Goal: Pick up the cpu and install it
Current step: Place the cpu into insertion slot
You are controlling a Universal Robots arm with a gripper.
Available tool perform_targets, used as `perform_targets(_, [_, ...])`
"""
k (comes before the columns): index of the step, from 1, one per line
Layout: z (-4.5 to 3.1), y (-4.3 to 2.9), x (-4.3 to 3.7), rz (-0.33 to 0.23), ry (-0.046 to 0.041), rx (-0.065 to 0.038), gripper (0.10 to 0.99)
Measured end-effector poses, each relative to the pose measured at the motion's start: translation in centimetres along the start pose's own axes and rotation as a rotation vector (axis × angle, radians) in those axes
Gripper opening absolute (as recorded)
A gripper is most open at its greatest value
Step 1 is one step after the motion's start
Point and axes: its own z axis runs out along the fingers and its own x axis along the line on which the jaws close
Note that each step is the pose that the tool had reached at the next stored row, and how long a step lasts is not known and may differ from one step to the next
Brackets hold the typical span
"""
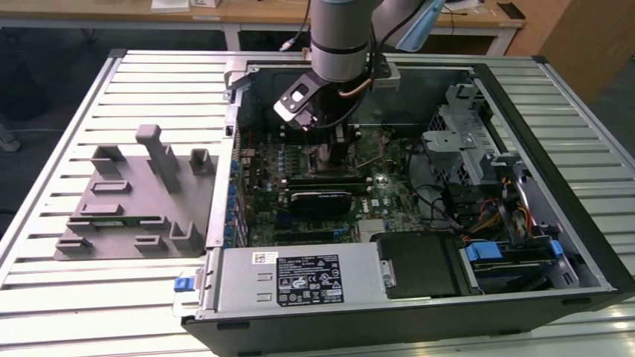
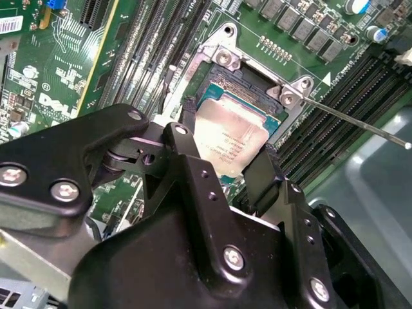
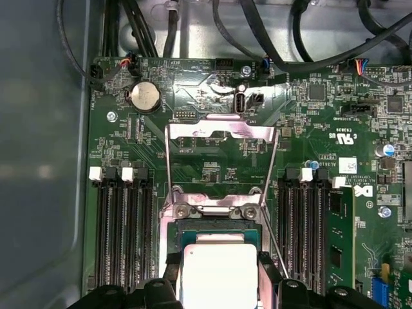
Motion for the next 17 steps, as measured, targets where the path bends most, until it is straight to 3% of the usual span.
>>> perform_targets(17, [1.43,-0.22,0.02,-0.002,-0.0055,0.000,0.541])
